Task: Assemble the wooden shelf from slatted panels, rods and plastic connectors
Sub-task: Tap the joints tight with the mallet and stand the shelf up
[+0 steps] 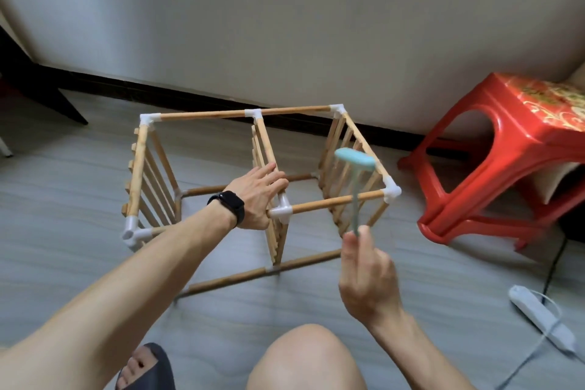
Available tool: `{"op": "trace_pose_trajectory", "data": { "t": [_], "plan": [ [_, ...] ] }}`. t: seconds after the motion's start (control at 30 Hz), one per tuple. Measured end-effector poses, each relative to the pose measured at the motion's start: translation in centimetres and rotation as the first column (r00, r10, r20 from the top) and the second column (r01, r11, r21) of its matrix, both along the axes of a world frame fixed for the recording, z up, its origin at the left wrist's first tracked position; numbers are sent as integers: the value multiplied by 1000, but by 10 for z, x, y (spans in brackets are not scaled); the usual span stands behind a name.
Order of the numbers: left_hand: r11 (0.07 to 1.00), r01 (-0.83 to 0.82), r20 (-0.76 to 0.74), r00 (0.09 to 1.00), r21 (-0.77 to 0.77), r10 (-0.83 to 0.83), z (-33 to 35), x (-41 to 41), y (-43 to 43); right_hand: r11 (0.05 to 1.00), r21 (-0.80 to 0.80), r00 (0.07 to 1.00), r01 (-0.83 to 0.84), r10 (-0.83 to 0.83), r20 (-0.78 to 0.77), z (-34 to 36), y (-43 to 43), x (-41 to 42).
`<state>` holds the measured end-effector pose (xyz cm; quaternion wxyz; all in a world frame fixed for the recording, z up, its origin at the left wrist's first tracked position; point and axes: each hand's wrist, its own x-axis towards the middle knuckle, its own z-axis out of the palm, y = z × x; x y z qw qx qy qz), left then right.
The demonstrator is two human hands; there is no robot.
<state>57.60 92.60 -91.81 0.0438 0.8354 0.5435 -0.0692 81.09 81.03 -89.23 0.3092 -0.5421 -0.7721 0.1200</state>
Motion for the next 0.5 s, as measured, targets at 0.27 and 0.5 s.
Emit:
{"op": "trace_pose_trajectory", "data": {
  "t": [0.27,0.5],
  "plan": [
    [1000,-14,17,1000,-5,14,5,1,-3,992,-123,967,17,15,254,-9,-2,-9],
    [1000,-18,30,999,-12,18,6,1,-5,959,-284,945,10,84,316,-12,3,-7]
  ]
}}
